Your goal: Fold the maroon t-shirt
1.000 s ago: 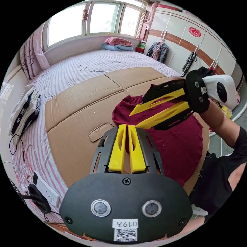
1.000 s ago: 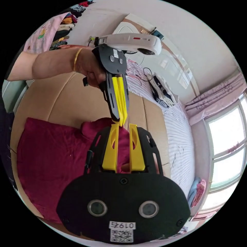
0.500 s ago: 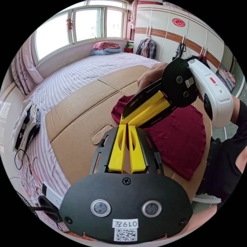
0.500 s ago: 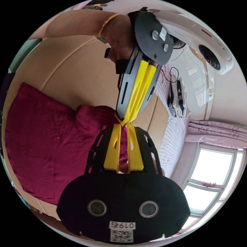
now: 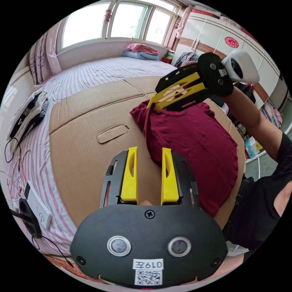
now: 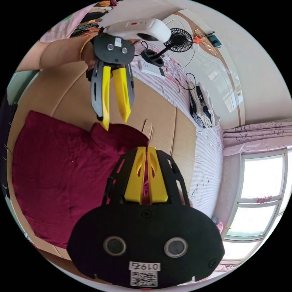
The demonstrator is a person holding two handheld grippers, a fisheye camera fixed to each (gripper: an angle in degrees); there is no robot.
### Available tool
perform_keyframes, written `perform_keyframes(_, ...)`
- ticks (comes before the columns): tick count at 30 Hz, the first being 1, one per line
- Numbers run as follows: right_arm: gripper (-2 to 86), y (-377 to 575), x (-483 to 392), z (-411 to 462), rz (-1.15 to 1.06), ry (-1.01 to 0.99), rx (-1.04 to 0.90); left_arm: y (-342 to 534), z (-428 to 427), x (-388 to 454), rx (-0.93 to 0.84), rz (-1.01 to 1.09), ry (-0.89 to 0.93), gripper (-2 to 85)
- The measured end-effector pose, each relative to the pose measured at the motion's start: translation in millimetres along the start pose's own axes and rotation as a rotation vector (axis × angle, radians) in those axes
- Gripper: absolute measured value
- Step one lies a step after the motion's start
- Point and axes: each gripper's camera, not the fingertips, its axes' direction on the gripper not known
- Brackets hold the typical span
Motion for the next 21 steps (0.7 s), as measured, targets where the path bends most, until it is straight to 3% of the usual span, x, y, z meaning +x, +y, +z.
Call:
perform_keyframes(10,-1.0,43,-16,-19,0.043,0.046,0.012,3,-3,43,0.001,-0.027,0.12,3.1)
perform_keyframes(21,-1.0,110,-69,-41,0.14,0.112,0.045,-14,-19,150,0.017,0.146,-0.202,1.3)
